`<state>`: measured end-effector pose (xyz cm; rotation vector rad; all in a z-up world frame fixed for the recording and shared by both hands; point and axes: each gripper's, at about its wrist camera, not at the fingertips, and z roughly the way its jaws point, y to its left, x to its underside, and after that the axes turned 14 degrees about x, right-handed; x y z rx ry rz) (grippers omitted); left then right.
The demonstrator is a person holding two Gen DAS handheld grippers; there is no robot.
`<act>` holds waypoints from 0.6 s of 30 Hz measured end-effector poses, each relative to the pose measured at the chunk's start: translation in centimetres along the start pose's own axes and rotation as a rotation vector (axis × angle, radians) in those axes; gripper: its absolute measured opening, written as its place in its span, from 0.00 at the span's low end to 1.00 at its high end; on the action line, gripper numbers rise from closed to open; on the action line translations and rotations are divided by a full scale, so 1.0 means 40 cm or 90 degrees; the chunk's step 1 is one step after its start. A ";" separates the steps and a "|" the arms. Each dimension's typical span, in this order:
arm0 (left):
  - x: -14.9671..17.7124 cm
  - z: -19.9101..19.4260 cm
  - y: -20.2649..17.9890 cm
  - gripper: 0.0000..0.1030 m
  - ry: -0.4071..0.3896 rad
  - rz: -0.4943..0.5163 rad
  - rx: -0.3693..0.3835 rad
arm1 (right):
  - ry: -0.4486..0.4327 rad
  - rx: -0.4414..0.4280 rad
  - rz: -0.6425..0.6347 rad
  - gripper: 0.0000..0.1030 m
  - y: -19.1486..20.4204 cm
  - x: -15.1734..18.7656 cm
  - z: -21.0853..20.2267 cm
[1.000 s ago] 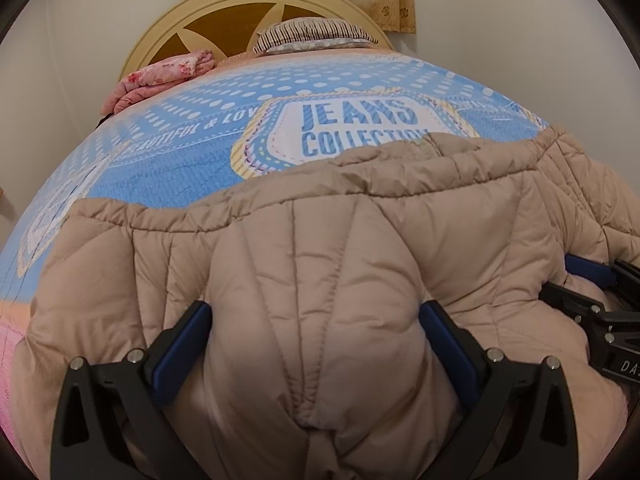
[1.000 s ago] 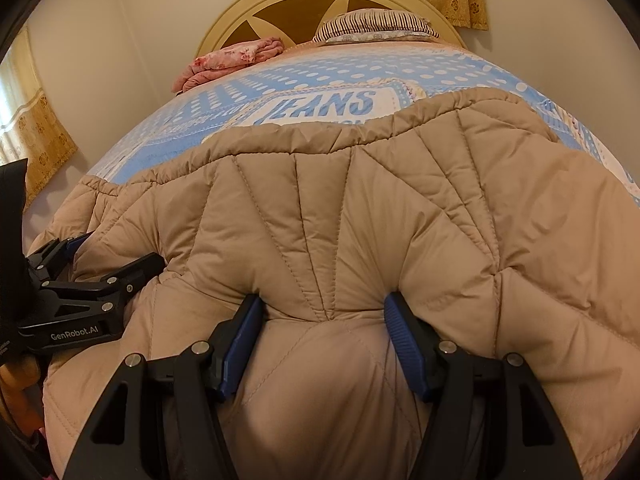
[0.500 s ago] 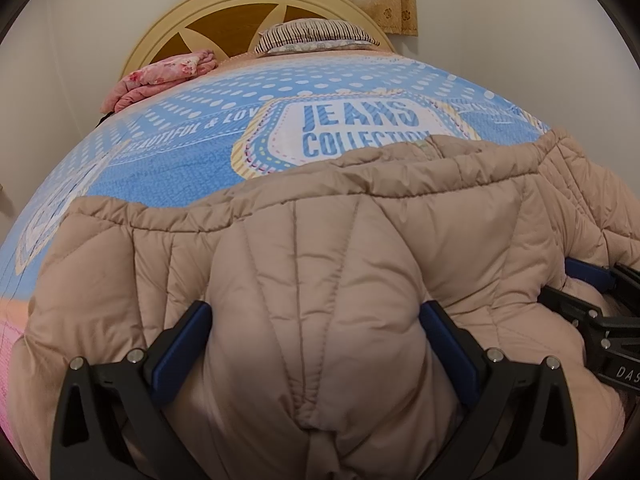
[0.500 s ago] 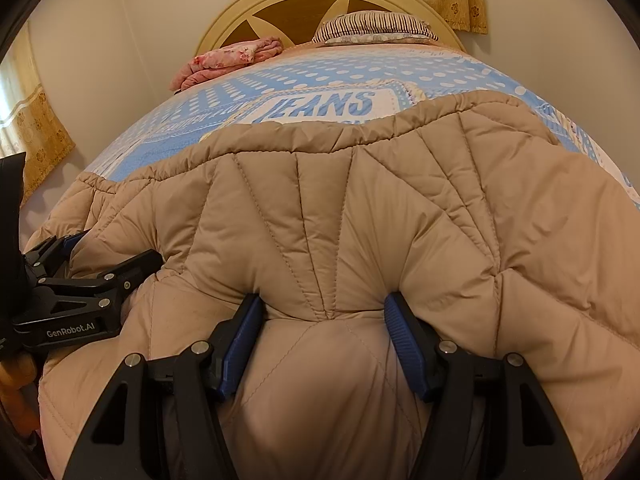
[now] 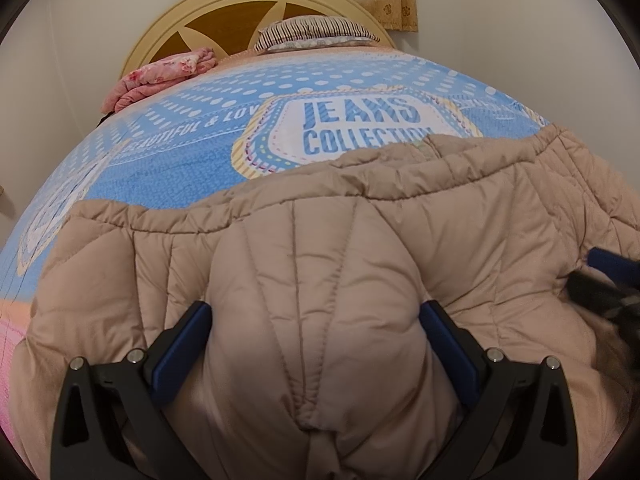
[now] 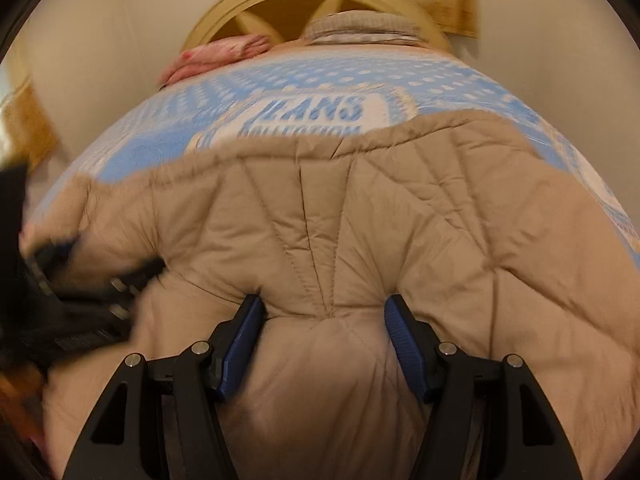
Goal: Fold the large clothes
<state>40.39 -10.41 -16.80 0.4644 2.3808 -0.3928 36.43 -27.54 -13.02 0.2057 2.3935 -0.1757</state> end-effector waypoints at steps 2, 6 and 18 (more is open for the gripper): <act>0.001 -0.002 -0.001 1.00 0.000 0.003 -0.003 | -0.021 -0.007 -0.001 0.63 0.023 0.010 -0.022; -0.011 -0.062 0.009 1.00 0.003 -0.017 -0.003 | -0.036 0.008 -0.036 0.63 0.032 0.058 0.029; 0.056 -0.117 0.125 1.00 -0.043 -0.030 -0.059 | -0.033 0.010 -0.038 0.64 0.028 0.064 0.046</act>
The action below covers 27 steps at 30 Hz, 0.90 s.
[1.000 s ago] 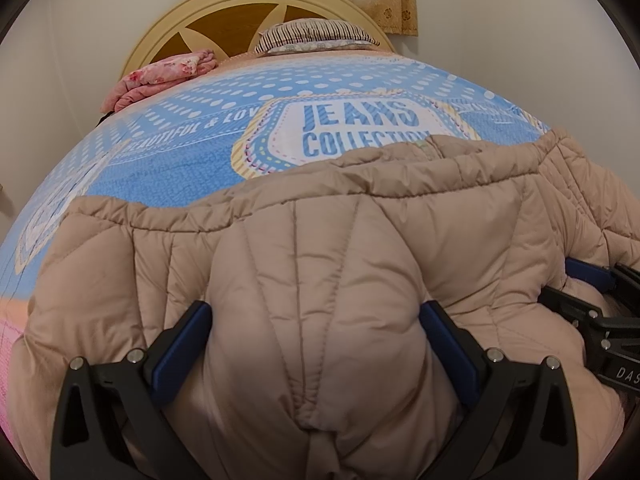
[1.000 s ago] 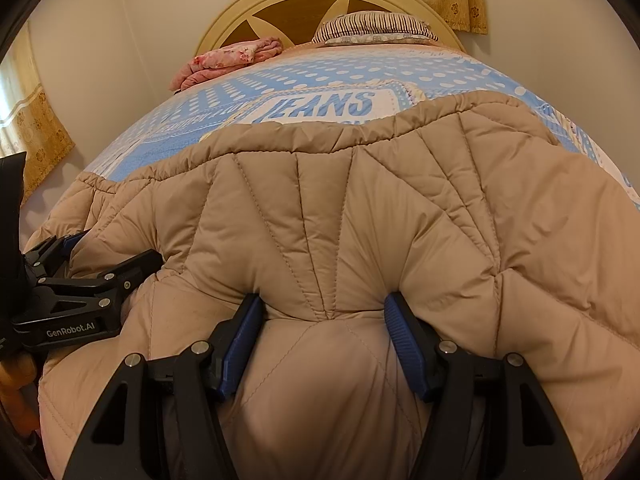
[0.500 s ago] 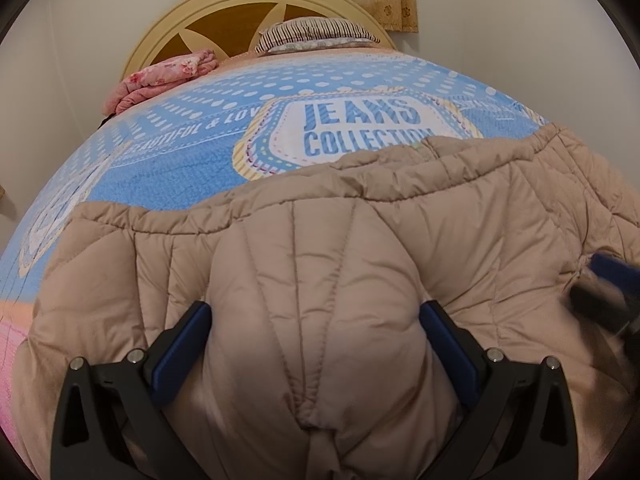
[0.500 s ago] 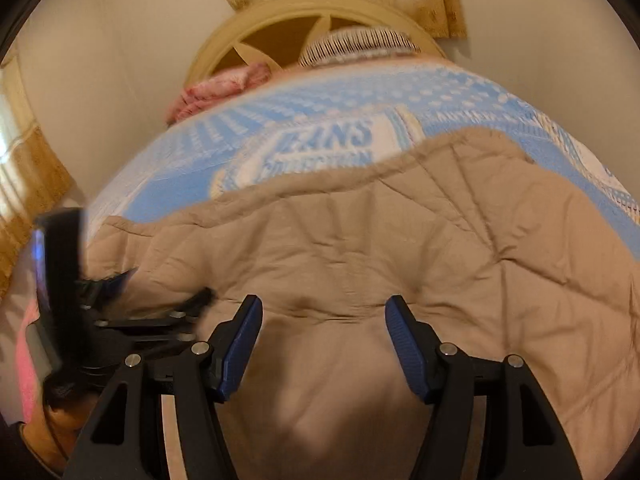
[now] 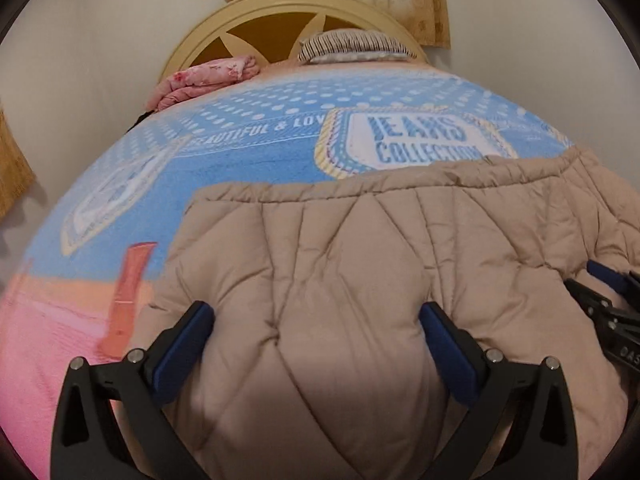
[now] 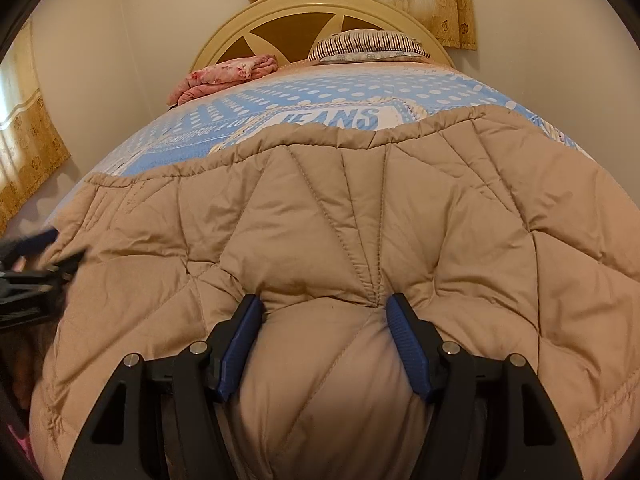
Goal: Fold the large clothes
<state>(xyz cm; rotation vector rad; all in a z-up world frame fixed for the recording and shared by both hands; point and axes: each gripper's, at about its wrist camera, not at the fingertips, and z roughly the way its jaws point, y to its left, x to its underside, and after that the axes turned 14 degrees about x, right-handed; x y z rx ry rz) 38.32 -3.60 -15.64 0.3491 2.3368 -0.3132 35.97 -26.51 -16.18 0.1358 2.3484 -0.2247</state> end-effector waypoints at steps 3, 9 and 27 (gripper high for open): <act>0.006 0.027 -0.014 1.00 -0.010 0.008 -0.004 | 0.002 -0.001 0.002 0.64 0.003 0.001 -0.002; 0.009 0.040 -0.002 1.00 -0.002 -0.014 0.010 | 0.002 0.009 -0.003 0.64 0.011 0.001 0.001; 0.008 -0.008 0.023 1.00 0.000 -0.042 0.036 | 0.052 0.054 -0.029 0.65 0.156 -0.163 0.085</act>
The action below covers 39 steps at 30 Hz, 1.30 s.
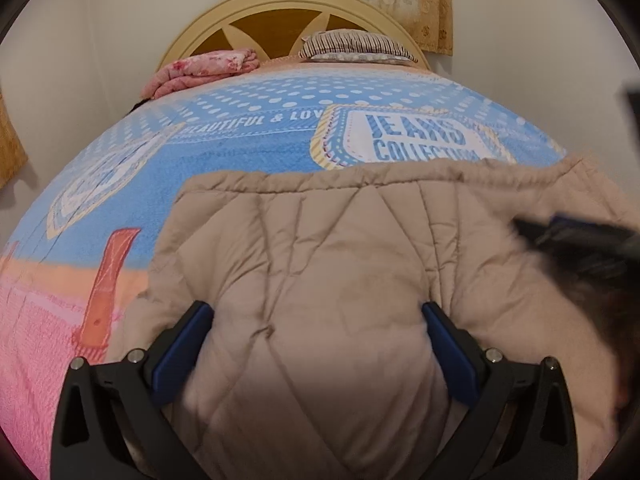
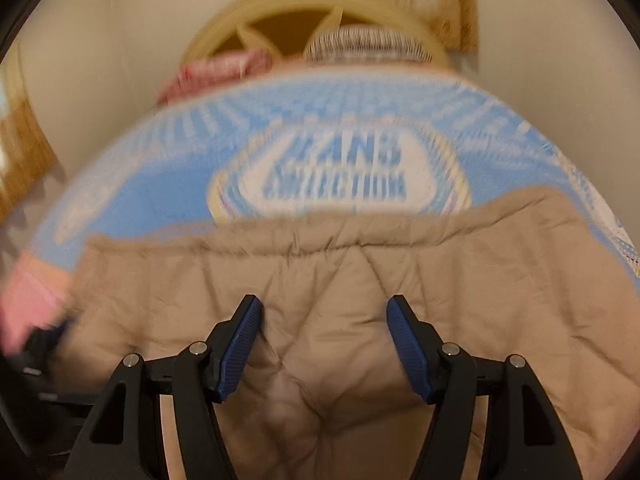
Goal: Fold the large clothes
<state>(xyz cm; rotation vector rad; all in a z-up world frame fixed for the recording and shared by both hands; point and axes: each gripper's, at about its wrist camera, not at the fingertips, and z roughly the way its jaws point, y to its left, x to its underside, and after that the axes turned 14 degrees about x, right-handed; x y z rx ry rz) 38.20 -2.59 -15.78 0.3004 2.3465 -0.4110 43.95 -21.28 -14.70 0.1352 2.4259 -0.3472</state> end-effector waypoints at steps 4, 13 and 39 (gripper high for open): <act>0.037 -0.134 0.019 1.00 -0.033 -0.017 0.028 | 0.008 0.004 -0.013 0.70 0.007 0.013 0.041; 0.262 -0.307 0.157 1.00 -0.006 -0.207 0.055 | 0.010 0.011 -0.049 0.71 -0.009 0.024 -0.014; 0.327 -0.245 0.140 0.74 -0.069 -0.347 0.160 | -0.028 0.067 -0.101 0.73 -0.045 0.343 -0.279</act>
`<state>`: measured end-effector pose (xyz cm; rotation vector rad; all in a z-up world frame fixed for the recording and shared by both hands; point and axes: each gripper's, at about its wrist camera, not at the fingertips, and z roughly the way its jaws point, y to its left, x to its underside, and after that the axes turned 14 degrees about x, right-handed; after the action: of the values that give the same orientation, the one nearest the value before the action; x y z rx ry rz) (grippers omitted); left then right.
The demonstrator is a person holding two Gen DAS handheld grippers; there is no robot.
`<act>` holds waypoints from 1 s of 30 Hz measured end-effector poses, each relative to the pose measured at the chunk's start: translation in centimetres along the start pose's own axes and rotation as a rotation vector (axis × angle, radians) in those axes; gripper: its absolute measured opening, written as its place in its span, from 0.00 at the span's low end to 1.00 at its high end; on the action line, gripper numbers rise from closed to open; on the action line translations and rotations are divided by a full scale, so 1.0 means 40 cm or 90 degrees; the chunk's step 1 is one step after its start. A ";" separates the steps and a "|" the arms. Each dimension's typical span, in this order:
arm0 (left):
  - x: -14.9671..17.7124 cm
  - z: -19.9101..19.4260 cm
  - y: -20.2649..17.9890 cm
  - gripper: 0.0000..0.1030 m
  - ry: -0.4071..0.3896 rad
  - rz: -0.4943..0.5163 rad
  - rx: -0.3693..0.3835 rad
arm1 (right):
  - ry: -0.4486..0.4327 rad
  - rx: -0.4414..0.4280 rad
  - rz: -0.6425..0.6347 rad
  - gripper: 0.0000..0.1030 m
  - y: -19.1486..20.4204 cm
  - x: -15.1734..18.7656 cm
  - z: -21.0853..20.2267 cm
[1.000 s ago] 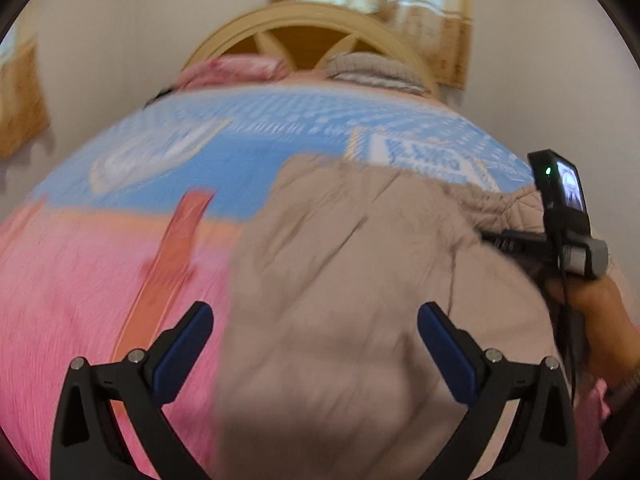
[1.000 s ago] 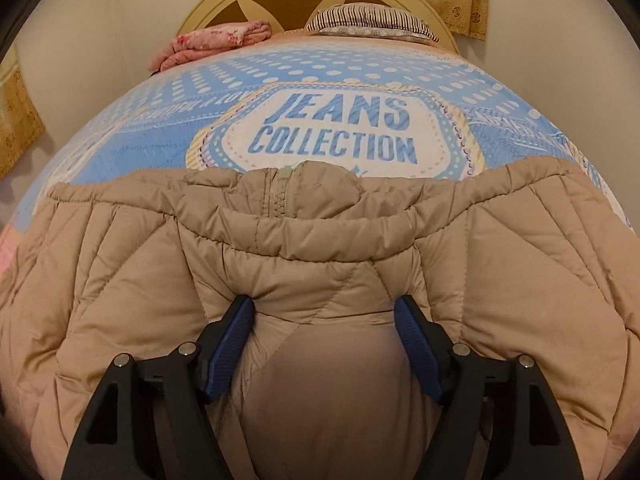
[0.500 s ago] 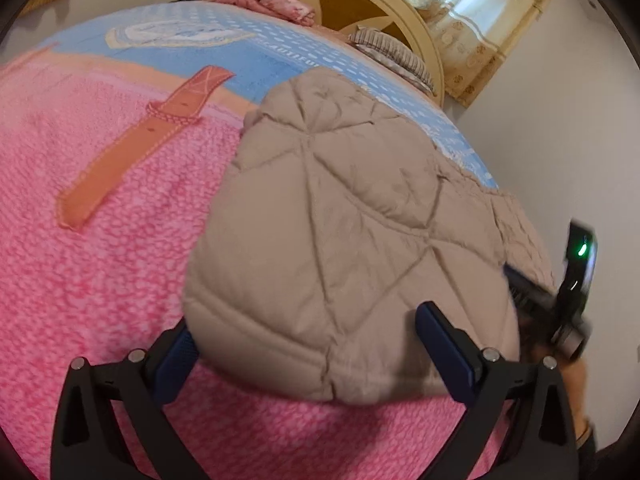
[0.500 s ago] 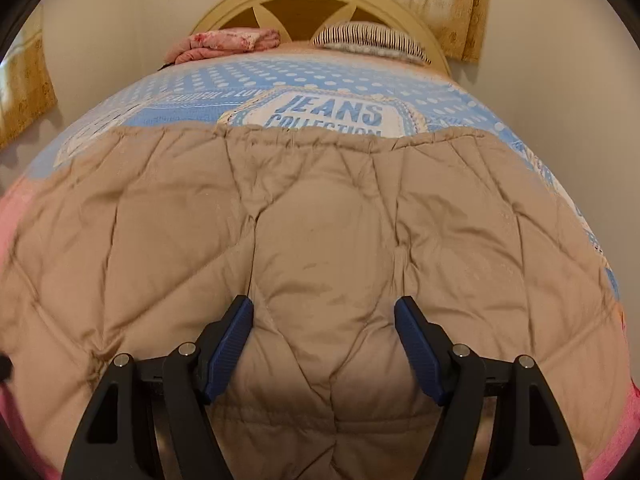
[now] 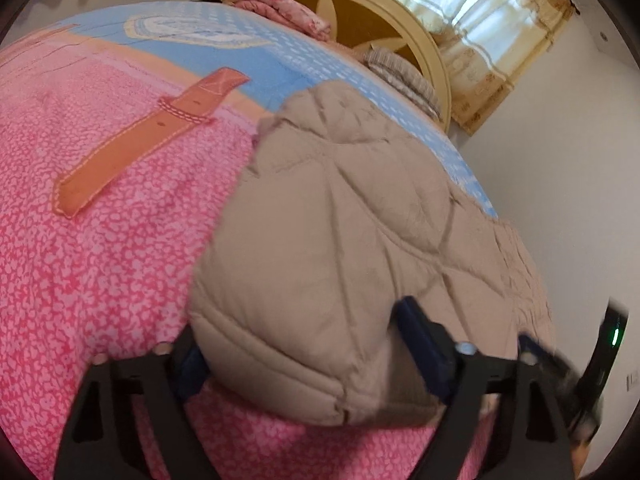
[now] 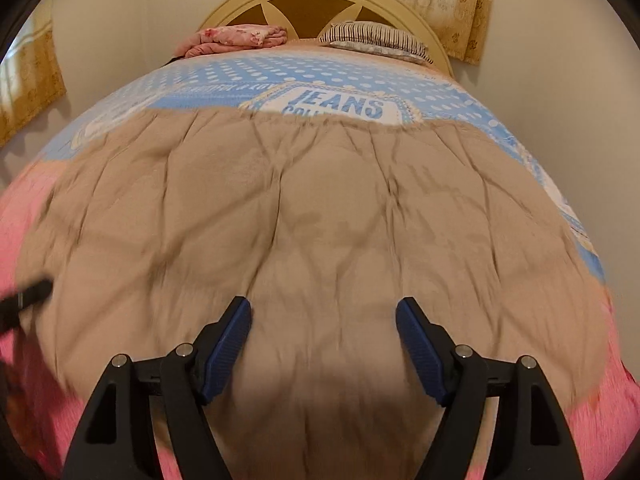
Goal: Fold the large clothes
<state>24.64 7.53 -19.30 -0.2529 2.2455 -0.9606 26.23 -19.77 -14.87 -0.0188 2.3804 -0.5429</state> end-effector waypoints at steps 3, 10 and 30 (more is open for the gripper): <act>-0.005 -0.011 -0.001 0.43 -0.015 -0.002 0.044 | -0.006 0.009 -0.023 0.74 0.040 0.029 0.041; -0.048 -0.105 -0.130 0.22 -0.085 0.081 0.132 | 0.033 -0.026 -0.014 0.74 0.034 0.000 0.055; 0.076 -0.058 -0.685 0.16 -0.076 0.606 0.149 | 0.006 -0.420 0.121 0.73 -0.200 0.161 -0.111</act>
<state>18.62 -11.84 -0.49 0.7778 1.7748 -0.6267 17.48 -26.40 -12.80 -0.0823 2.4321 0.3431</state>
